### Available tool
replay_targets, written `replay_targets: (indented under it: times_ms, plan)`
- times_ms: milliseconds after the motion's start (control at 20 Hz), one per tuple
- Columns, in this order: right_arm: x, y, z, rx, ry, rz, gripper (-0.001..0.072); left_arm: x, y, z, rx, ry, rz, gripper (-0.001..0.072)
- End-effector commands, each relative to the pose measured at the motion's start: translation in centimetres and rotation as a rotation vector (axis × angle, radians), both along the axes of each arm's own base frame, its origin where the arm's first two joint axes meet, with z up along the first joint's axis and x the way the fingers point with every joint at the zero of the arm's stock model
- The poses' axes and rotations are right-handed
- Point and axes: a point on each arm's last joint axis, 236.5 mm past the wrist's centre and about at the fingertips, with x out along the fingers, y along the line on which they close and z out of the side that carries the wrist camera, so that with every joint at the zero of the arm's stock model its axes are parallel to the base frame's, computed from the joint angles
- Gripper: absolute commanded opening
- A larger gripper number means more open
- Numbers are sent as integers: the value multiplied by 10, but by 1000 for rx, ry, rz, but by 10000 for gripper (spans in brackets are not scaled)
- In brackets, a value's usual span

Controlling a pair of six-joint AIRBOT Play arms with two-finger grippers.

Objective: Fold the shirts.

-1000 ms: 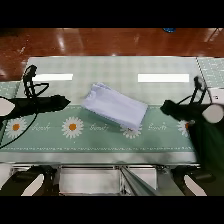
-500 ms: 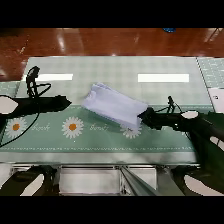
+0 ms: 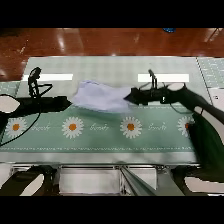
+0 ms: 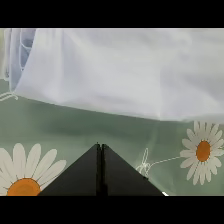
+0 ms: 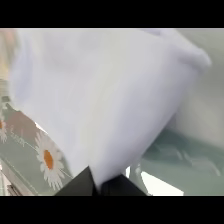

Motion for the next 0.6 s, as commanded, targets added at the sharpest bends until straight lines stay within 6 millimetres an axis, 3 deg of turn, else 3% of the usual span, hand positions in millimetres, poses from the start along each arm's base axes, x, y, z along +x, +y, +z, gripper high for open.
replay_targets:
  times_ms: [0, 100, 250, 400, 550]
  plan:
    - [47, -13, 91, -115, -183, 65, 18, -1, -1, -1, 2, 1, -5, 16]
    - [61, -25, 159, -102, -296, 84, 19, -2, -4, -1, 1, 2, -13, 17]
    - [75, -70, 226, -132, -370, 3, 19, -2, -5, -1, 1, 2, -18, 17]
    - [74, -132, 269, -161, -383, -111, 19, -3, -7, -1, 1, 2, -22, 16]
    - [54, -210, 286, -227, -329, -279, 18, -3, -7, -1, 1, 1, -22, 17]
